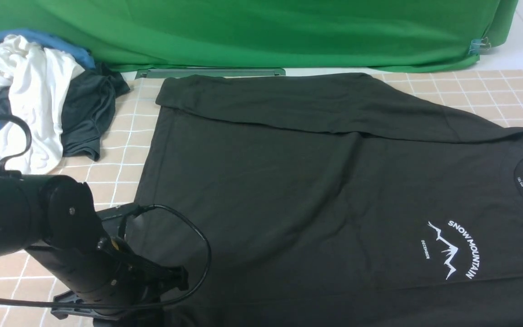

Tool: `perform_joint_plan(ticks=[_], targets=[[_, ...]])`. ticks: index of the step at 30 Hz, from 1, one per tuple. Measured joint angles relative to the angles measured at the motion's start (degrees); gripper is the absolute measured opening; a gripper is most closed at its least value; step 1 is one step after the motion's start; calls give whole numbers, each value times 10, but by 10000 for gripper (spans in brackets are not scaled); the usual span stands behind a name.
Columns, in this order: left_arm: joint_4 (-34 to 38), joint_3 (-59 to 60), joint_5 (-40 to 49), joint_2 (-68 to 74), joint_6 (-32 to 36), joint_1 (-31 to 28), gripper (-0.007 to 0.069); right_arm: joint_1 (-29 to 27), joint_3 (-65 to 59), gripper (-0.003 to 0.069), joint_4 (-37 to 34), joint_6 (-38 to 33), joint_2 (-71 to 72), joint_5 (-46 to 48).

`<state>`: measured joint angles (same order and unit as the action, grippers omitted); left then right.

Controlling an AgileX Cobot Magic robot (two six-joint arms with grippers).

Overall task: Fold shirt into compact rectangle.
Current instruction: 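Grasp the left edge of the dark T-shirt lying flat on the table, then fold the left side of the black T-shirt inward over its body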

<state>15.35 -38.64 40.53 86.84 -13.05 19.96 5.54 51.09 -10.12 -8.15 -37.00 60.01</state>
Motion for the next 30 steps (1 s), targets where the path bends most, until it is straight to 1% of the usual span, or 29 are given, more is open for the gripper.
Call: perform_joint_plan(ticks=[3, 6, 12, 15, 18, 20, 25, 30], targets=[[1, 0, 3, 0, 3, 0, 52, 0, 0, 127, 0, 0, 0, -1], [1, 0, 4, 0, 4, 0, 23, 0, 0, 130, 0, 0, 0, -1], [-2, -2, 16, -26, 1, 0, 19, 0, 0, 143, 0, 0, 0, -1], [-21, -23, 44, -47, -9, 0, 19, 0, 0, 146, 0, 0, 0, -3], [-65, -95, 107, -66, -27, 0, 19, 0, 0, 152, 0, 0, 0, -6], [-87, -146, 134, -71, -34, 0, 19, 0, 0, 155, 0, 0, 0, -6], [-105, -244, 149, -65, -50, -4, 19, 0, 0, 162, 0, 0, 0, -6], [-105, -328, 155, -28, -62, -41, 19, 0, 0, 165, 0, 0, 0, -6]])
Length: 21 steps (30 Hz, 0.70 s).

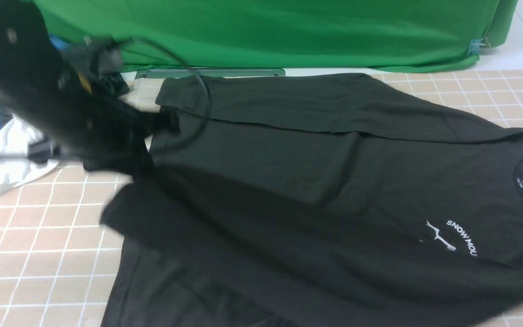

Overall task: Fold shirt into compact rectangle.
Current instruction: 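Fold the left side of the black T-shirt inward over its body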

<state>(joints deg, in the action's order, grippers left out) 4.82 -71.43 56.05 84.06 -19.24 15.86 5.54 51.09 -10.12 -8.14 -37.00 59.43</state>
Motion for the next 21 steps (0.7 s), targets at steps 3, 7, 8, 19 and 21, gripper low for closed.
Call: perform_joint_plan(ticks=[3, 7, 8, 19, 21], targets=[[-1, -52, 0, 41, 1, -30, 19, 0, 0, 165, 0, 0, 0, 0], [-1, -91, -5, 103, 11, -50, 19, 0, 0, 167, 0, 0, 0, 0], [-1, -98, -7, 118, 12, -51, 19, 0, 0, 169, 0, 0, 0, 0], [-14, -113, -98, 246, 14, -58, 20, 0, 0, 189, 0, 0, 0, 0], [-14, -113, -107, 261, 14, -58, 24, 0, 0, 189, 0, 0, 0, 0]])
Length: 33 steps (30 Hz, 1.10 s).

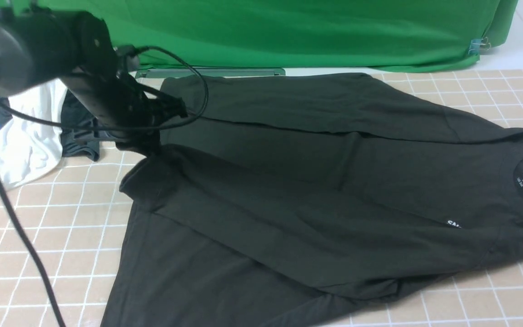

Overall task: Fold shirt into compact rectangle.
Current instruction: 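Fold the left side of the black T-shirt inward over its body, then grab the top left corner of the dark shirt with the left gripper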

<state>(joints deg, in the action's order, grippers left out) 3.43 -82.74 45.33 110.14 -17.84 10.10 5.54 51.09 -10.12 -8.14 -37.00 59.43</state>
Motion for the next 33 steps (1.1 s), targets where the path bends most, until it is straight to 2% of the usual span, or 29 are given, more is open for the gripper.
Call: perform_joint_plan(ticks=[4, 10, 12, 16, 22, 33], targets=[[-12, 0, -2, 14, -13, 0, 89, 0, 0, 196, 0, 0, 0, 0], [-59, -18, -33, 17, -63, -11, 324, 0, 0, 202, 0, 0, 0, -2], [-50, -40, -40, 20, -68, -22, 404, 0, 0, 204, 0, 0, 0, -4], [8, -105, -59, 35, -71, -48, 508, 0, 0, 206, 0, 0, 0, -13], [93, -200, -81, 103, -27, -58, 527, 0, 0, 209, 0, 13, 0, -37], [106, -261, -157, 227, -7, -59, 473, 0, 0, 209, 0, 28, 0, -70]])
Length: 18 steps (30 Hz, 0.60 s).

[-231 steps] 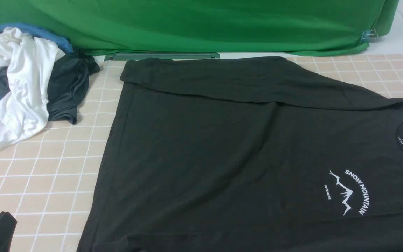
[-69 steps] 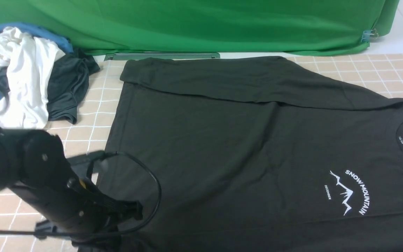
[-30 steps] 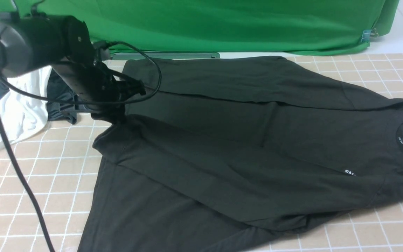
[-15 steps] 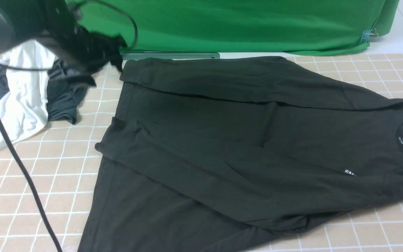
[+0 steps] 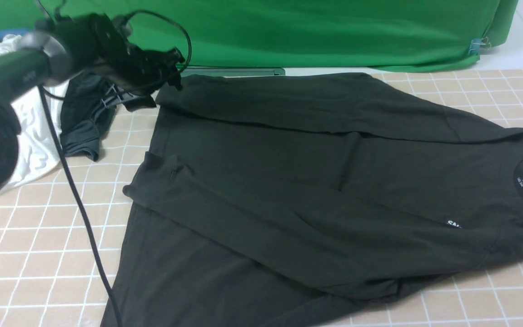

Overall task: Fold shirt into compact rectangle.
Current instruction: 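Grab the top left corner of the dark shirt with the left gripper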

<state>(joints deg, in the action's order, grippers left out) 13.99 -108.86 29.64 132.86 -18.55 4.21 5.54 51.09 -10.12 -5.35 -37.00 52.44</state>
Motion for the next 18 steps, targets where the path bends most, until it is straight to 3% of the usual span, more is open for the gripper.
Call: perform_joint_plan(ticks=[18], targets=[[-36, -5, -69, 34, 15, -1, 445, 0, 0, 209, 0, 2, 0, -6]])
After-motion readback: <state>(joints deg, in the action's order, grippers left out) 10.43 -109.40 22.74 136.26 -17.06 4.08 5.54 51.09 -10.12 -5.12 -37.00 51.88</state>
